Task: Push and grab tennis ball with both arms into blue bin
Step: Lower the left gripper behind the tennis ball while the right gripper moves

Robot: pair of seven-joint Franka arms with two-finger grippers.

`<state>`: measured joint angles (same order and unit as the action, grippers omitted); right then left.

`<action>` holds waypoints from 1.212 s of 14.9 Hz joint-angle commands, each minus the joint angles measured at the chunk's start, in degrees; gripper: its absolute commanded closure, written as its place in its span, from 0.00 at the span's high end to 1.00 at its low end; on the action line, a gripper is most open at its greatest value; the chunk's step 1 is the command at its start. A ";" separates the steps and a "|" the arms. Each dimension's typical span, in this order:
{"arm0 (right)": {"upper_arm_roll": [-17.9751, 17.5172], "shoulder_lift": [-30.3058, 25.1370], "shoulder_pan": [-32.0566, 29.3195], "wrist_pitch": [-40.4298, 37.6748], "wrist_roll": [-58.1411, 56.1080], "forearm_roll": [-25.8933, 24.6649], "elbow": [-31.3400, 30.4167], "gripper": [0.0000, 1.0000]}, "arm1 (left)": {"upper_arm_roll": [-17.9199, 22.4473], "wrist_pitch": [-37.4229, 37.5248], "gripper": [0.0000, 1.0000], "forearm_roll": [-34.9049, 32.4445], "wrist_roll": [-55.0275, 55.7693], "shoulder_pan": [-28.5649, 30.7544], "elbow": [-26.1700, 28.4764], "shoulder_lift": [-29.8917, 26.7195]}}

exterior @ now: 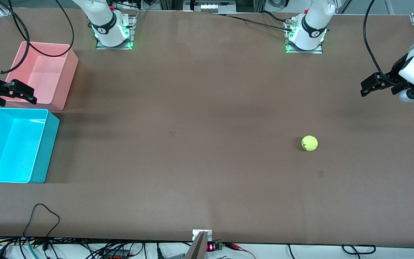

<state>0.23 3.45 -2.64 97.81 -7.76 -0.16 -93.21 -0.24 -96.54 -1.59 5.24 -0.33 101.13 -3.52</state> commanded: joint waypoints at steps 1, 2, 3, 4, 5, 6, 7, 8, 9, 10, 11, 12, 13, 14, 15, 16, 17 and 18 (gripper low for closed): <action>-0.23 0.24 -0.17 -0.17 0.03 0.42 0.75 1.00 | -0.02 0.47 1.00 0.80 -0.40 0.16 1.43 -1.40; -0.23 0.24 -0.17 -0.17 0.29 0.51 0.75 1.00 | -0.02 0.74 1.00 0.80 -0.49 0.07 1.17 -1.32; -0.23 0.33 -0.17 -0.17 0.29 0.60 0.75 1.00 | -0.02 0.74 1.00 0.80 -0.49 0.07 1.17 -1.14; -0.23 0.42 -0.08 -0.17 0.29 0.68 0.75 1.00 | -0.02 0.83 1.00 0.80 -0.49 0.07 1.26 -0.71; -0.23 0.51 -0.08 -0.17 0.29 0.69 0.75 1.00 | -0.02 0.74 1.00 0.62 -0.58 0.07 1.26 0.26; -0.23 0.51 -0.08 -0.17 0.29 0.69 0.75 1.00 | 0.07 0.65 0.91 0.36 -0.58 0.16 1.26 1.74; -0.23 0.51 -0.17 -0.17 0.29 0.69 0.75 1.00 | 0.07 0.39 0.74 0.27 -0.58 0.16 1.43 3.24; -0.23 0.51 -0.17 -0.25 0.38 0.86 0.75 1.00 | 0.07 0.74 0.40 0.27 -0.58 0.24 1.52 5.08; -0.23 0.68 -0.17 -0.34 0.38 0.95 0.75 1.00 | -0.02 1.09 0.21 0.27 -0.58 0.16 1.70 6.58; -0.23 0.68 -0.26 -0.43 0.38 0.95 0.75 1.00 | -0.02 1.00 0.04 0.27 -0.58 -0.28 2.05 8.33; -0.23 0.68 -0.26 -0.43 0.38 0.95 0.75 1.00 | -0.11 0.57 0.00 0.27 -0.67 -0.89 1.96 10.18; -0.23 0.68 -0.26 -0.43 0.38 0.95 0.75 1.00 | -0.80 -0.04 0.00 0.27 -1.02 -1.42 1.87 12.11; -0.23 0.68 -0.17 -0.34 0.38 0.95 0.75 1.00 | -1.33 -2.14 0.00 0.27 -2.85 -1.51 1.87 14.31; -0.23 0.68 -0.26 -0.34 0.29 0.95 0.75 1.00 | -1.34 -4.16 0.00 0.27 -6.61 -1.51 2.05 16.33; -0.23 0.94 -0.17 -0.43 0.29 0.95 0.75 1.00 | -1.34 -5.92 0.00 0.27 -9.52 -1.43 2.05 18.61; -0.23 1.03 -0.17 -0.52 0.29 0.95 0.75 1.00 | -1.34 -8.55 0.00 0.27 -11.63 -0.99 2.14 20.11; -0.23 1.12 -0.17 -0.61 0.29 0.95 0.75 1.00 | -1.25 -10.49 0.00 0.27 -15.13 -0.99 2.49 21.09; -0.23 1.38 -0.08 -0.78 0.29 0.95 0.75 1.00 | -1.25 -11.38 0.00 0.27 -20.74 -0.64 2.49 22.23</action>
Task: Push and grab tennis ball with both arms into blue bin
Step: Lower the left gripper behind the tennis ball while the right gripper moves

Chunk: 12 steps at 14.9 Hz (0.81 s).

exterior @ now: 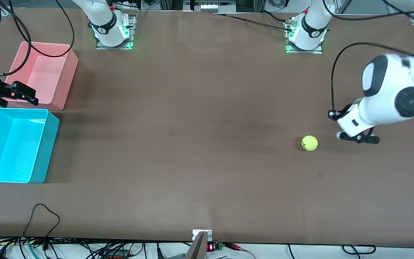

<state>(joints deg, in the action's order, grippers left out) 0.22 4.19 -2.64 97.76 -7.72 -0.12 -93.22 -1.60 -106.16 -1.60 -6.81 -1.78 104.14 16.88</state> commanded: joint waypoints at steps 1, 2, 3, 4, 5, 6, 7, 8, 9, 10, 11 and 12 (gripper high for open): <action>-0.22 0.74 -0.08 -0.82 0.25 1.00 0.67 1.00 | 0.20 -3.59 0.00 0.19 -14.67 1.68 -0.52 3.32; -0.22 0.82 -0.26 -0.90 0.33 1.09 0.32 1.00 | 0.20 -6.31 0.00 0.10 -19.43 2.73 -0.52 5.25; -0.22 1.17 -0.26 -1.08 0.42 1.09 0.14 1.00 | 0.28 -8.60 0.00 -0.85 -24.00 3.18 -0.52 7.01; -0.22 1.70 -0.17 -2.04 0.68 1.09 0.23 1.00 | 0.28 -10.97 0.00 -2.78 -29.44 3.88 -0.52 8.42; -0.22 2.31 -0.09 -2.57 0.69 1.00 0.23 1.00 | 0.28 -13.08 0.00 -3.49 -35.41 5.02 -0.43 9.74; -0.22 2.67 -0.08 -2.66 0.69 1.09 0.23 1.00 | 0.20 -14.06 0.00 -3.50 -40.17 5.81 -0.43 10.71; -0.22 3.45 -0.17 -2.84 0.60 1.09 0.23 1.00 | 0.20 -14.85 0.00 -3.50 -43.43 6.17 -0.43 11.33; -0.22 3.90 -0.17 -3.01 0.51 1.09 0.23 1.00 | 0.28 -15.38 0.00 -3.50 -46.25 6.78 -0.43 11.59; -0.22 4.34 -0.17 -3.54 0.68 1.09 0.23 1.00 | 0.28 -16.09 0.00 -3.68 -49.76 7.22 -0.43 12.21; -0.22 4.51 -0.17 -4.41 0.60 1.09 0.23 1.00 | 0.28 -17.92 0.00 -3.68 -53.97 7.57 -0.34 12.91; -0.22 4.78 -0.09 -4.68 0.51 1.00 0.23 1.00 | 0.20 -19.94 0.00 -3.68 -58.71 9.40 -0.43 13.44; -0.22 5.13 0.00 -4.68 0.42 1.00 0.23 1.00 | 0.11 -21.79 0.00 -3.68 -64.33 10.81 -0.43 14.05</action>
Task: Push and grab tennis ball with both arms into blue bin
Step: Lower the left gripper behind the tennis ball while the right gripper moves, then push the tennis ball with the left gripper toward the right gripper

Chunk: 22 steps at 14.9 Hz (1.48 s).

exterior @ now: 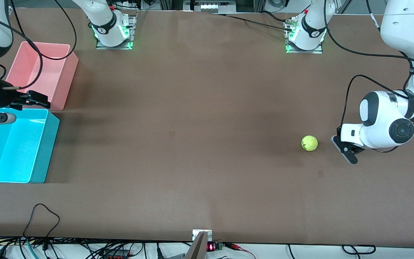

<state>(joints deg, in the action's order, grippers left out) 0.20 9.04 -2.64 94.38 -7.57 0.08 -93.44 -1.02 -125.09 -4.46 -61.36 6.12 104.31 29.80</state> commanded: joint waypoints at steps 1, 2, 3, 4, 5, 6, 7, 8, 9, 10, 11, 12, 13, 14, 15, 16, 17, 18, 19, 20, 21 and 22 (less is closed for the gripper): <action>-0.20 0.72 0.00 -1.30 0.02 0.80 0.45 1.00 | -0.48 -4.36 0.00 -0.82 -15.22 3.63 -0.60 1.58; -0.29 1.07 0.00 -1.30 -0.25 0.80 0.45 1.00 | -0.48 -5.42 0.00 -0.82 -18.76 4.08 -0.60 1.84; -0.29 1.33 0.09 -1.30 -0.42 0.63 0.45 1.00 | -0.48 -5.60 0.00 -0.82 -20.45 4.52 -0.60 1.93; -0.29 1.51 0.09 -1.30 -0.43 0.62 0.45 1.00 | -0.48 -5.69 0.00 -0.82 -21.16 4.69 -0.51 2.37; -0.29 1.86 0.26 -1.30 -0.51 0.36 0.45 1.00 | -0.48 -5.69 0.00 -0.82 -21.86 4.70 -0.51 2.72; -0.29 1.95 0.79 -1.39 -0.43 0.01 0.36 1.00 | -0.48 -5.69 0.00 -0.82 -22.04 4.70 -0.42 2.98; -0.20 1.95 1.14 -1.39 -0.43 -0.16 0.36 1.00 | -0.56 -5.69 0.00 -0.82 -22.05 4.52 0.01 3.25; -0.29 1.95 1.14 -1.48 -0.43 -0.17 0.27 1.00 | -0.57 -5.43 0.00 -0.82 -22.05 3.82 0.11 3.25; -0.29 2.12 1.32 -2.35 -0.43 -0.17 0.27 1.00 | -0.83 -5.17 0.00 -0.82 -22.05 2.86 0.11 3.34; -0.29 2.13 1.84 -4.01 0.01 -0.17 0.27 1.00 | -0.92 -5.08 0.00 -0.82 -21.61 1.54 0.19 3.43; -0.29 2.21 2.02 -5.16 -0.25 -0.17 0.10 1.00 | -1.00 -4.99 0.00 -0.64 -20.74 -0.21 0.63 3.51; -0.29 2.13 2.46 -5.08 0.18 -0.17 -0.69 1.00 | -1.53 -5.08 0.00 -0.55 -18.73 -2.23 0.72 3.60; -0.29 1.95 2.90 -4.82 0.28 -0.17 -1.04 1.00 | -2.05 -5.08 0.00 -0.55 -15.05 -4.34 0.72 3.60; -0.29 2.04 3.25 -4.47 0.36 -0.17 -1.65 1.00 | -2.67 -5.08 0.00 -0.55 -11.27 -7.05 0.72 3.60; -0.29 2.04 3.51 -3.68 0.54 -0.08 -2.88 1.00 | -3.37 -4.99 0.00 -0.55 -8.80 -9.61 0.63 3.60; -0.29 1.43 3.60 -2.19 0.80 0.10 -5.33 1.00 | -3.90 -4.99 0.00 -0.55 -7.47 -11.72 0.11 3.34; -0.38 0.47 3.69 0.00 0.80 0.10 -7.87 1.00 | -4.86 -4.29 0.00 -0.03 -6.67 -12.70 -0.24 2.56; -0.38 -0.33 4.21 2.45 0.80 0.27 -10.34 1.00 | -6.52 -2.03 0.00 0.15 -6.67 -12.71 -1.99 1.42; -0.38 -0.33 5.18 3.70 0.89 0.36 -11.40 1.00 | -7.93 1.74 0.00 0.24 -6.67 -12.18 -4.35 0.80; -0.38 0.27 5.80 4.23 0.89 0.45 -11.59 1.00 | -8.21 6.13 0.00 0.24 -6.84 -12.01 -7.51 0.18; -0.38 0.98 6.67 5.11 1.50 0.62 -11.94 1.00 | -8.04 11.04 0.00 0.15 -7.28 -11.83 -11.28 0.00; -0.38 1.16 7.55 6.68 2.90 0.62 -13.16 1.00 | -7.60 14.66 0.00 0.06 -7.54 -11.48 -14.28 0.09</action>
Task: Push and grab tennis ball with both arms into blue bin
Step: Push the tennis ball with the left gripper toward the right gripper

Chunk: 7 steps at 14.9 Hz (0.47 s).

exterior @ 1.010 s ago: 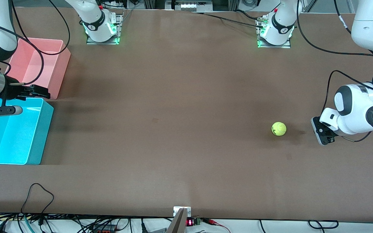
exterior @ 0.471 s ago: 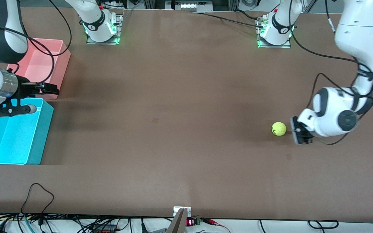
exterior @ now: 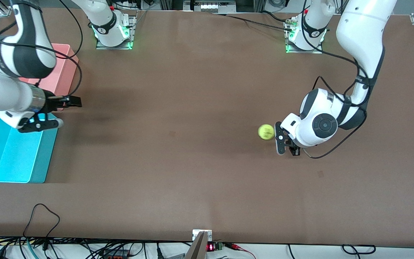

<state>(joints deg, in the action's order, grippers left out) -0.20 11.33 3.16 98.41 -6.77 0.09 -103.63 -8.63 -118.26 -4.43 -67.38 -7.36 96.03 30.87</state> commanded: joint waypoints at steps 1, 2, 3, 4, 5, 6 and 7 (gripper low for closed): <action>0.03 -1.04 2.63 5.18 3.24 0.70 -5.42 1.00 | 0.11 10.04 0.00 -0.40 -1.53 3.57 -8.38 -0.56; 0.03 -1.22 3.33 7.82 3.77 0.88 -7.97 1.00 | 0.11 10.33 0.00 -0.49 -1.53 5.32 -9.10 -0.38; -0.06 -1.39 3.69 10.37 4.30 1.05 -10.60 1.00 | 0.11 10.33 0.00 -0.58 -1.53 6.64 -9.19 -0.29; -0.06 -1.65 4.22 12.31 4.66 1.66 -12.98 1.00 | 0.11 10.33 0.00 -0.49 -1.36 7.96 -9.28 -0.29; -0.06 -1.66 4.74 13.55 4.92 3.15 -15.35 1.00 | 0.11 10.24 0.00 0.12 -0.66 9.54 -9.37 -0.11; -0.06 -1.66 4.92 14.17 5.01 4.64 -16.86 1.00 | 0.11 10.24 0.00 0.21 -0.04 10.08 -9.54 -0.03; -0.06 -1.31 5.53 14.35 5.01 5.62 -18.18 1.00 | 0.11 10.24 0.00 0.12 1.53 10.17 -9.63 -0.02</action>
<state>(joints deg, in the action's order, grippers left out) -0.43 11.51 7.80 110.95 -2.41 3.37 -117.61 -8.09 -108.83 -4.43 -67.76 2.53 88.03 29.88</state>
